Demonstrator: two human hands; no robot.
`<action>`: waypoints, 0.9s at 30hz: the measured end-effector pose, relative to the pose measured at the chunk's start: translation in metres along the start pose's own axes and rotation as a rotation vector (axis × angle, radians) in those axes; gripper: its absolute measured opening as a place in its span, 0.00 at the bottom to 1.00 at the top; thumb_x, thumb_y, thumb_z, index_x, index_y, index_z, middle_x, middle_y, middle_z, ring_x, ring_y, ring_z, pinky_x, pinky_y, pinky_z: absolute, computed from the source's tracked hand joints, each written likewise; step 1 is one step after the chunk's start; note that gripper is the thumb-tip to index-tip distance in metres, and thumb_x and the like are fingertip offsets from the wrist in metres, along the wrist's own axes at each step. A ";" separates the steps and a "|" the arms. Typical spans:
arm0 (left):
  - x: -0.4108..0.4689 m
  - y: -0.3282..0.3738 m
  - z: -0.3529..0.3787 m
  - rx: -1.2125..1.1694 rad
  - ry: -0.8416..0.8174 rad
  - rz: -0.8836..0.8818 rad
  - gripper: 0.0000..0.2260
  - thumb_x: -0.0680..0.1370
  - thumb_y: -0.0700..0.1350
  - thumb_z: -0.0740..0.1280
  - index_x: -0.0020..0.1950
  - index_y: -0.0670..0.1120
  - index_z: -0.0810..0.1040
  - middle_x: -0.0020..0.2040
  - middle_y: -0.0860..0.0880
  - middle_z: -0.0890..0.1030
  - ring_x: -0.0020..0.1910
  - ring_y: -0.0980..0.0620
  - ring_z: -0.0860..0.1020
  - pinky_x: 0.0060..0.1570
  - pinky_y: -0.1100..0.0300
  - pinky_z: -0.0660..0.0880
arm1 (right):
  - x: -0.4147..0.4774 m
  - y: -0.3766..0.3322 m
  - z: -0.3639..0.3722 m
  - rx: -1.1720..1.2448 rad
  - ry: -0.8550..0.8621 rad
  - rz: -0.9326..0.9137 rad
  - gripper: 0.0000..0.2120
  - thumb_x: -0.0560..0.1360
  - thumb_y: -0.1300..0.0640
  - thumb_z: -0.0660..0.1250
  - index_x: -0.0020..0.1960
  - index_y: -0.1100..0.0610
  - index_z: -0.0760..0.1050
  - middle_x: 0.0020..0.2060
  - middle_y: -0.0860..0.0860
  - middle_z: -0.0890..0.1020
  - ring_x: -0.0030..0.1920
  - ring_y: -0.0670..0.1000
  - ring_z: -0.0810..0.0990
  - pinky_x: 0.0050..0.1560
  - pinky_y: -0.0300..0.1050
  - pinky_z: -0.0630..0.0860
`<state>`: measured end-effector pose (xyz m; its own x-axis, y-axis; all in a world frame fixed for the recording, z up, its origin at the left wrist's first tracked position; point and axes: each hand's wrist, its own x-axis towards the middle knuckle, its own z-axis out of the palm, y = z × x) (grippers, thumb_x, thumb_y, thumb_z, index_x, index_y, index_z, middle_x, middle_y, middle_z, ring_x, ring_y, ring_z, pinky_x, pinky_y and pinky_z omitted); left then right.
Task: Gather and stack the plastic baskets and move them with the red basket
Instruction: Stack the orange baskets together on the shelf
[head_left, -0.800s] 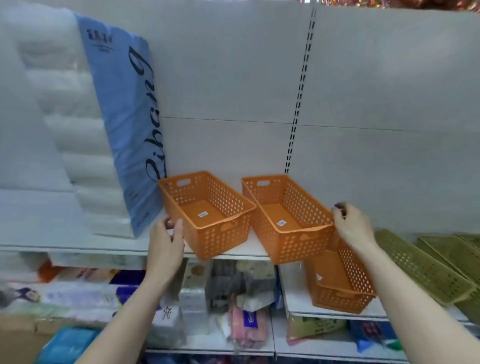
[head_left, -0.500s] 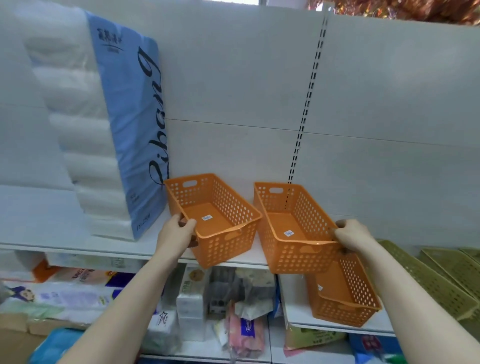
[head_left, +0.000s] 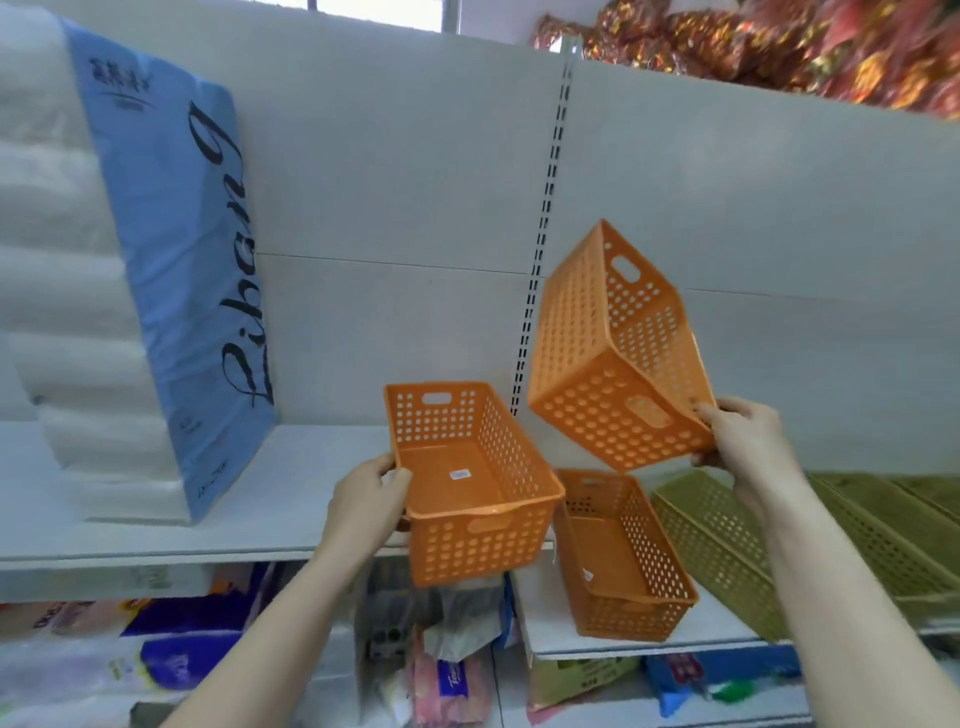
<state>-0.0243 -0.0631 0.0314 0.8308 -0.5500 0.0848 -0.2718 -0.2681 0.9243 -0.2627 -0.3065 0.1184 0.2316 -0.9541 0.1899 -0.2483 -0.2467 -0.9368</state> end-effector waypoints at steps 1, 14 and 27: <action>0.001 0.001 0.002 -0.044 -0.014 0.001 0.11 0.78 0.53 0.60 0.58 0.57 0.77 0.50 0.49 0.84 0.41 0.50 0.84 0.46 0.47 0.82 | -0.005 -0.011 0.009 0.025 -0.051 -0.009 0.07 0.78 0.62 0.64 0.46 0.63 0.80 0.35 0.59 0.78 0.26 0.55 0.73 0.21 0.42 0.74; -0.014 0.000 -0.007 -0.270 -0.220 -0.004 0.14 0.82 0.42 0.57 0.65 0.52 0.74 0.52 0.56 0.80 0.46 0.55 0.82 0.39 0.66 0.79 | -0.038 -0.019 0.112 -0.660 -0.509 0.007 0.18 0.75 0.62 0.58 0.62 0.55 0.76 0.54 0.57 0.82 0.52 0.58 0.81 0.47 0.46 0.78; -0.028 -0.009 0.054 -0.132 -0.331 0.174 0.11 0.80 0.45 0.63 0.58 0.56 0.79 0.56 0.59 0.82 0.52 0.58 0.82 0.55 0.58 0.79 | -0.022 0.060 -0.002 -0.338 -0.088 0.094 0.08 0.74 0.62 0.63 0.42 0.53 0.80 0.43 0.57 0.85 0.46 0.61 0.83 0.51 0.59 0.80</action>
<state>-0.0715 -0.0877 0.0006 0.5702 -0.8095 0.1401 -0.3124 -0.0559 0.9483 -0.2842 -0.3001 0.0587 0.2697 -0.9606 0.0675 -0.5662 -0.2149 -0.7958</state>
